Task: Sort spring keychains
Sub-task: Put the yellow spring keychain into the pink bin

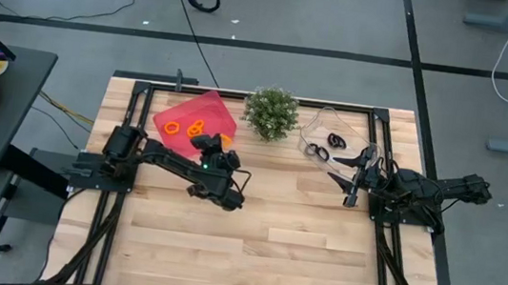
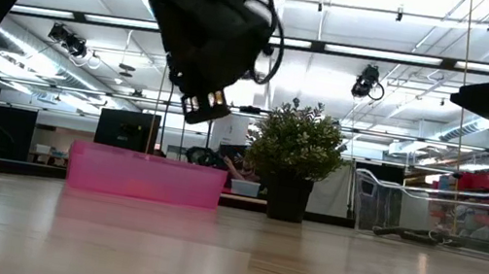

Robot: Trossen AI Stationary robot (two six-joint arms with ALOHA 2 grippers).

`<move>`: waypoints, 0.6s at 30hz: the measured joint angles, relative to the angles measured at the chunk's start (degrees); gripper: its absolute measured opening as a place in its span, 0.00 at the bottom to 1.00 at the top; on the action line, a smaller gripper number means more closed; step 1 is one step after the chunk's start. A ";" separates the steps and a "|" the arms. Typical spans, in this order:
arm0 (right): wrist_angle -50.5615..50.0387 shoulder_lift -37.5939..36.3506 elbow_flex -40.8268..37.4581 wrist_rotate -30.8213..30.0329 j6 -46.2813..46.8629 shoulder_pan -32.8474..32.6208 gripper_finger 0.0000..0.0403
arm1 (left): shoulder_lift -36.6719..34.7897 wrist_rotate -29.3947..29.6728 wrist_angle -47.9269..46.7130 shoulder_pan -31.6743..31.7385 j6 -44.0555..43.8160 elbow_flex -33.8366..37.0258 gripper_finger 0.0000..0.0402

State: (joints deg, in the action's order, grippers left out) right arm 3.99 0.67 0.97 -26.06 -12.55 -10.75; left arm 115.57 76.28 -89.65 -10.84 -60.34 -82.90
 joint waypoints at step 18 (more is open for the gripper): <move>0.00 0.00 0.00 0.02 -0.01 -0.01 0.55 | -5.16 -4.16 -0.30 10.66 -13.78 21.72 0.04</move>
State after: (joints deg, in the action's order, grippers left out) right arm 3.99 0.67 0.97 -26.04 -12.56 -10.76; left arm 110.41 72.12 -89.95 -0.19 -74.12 -61.18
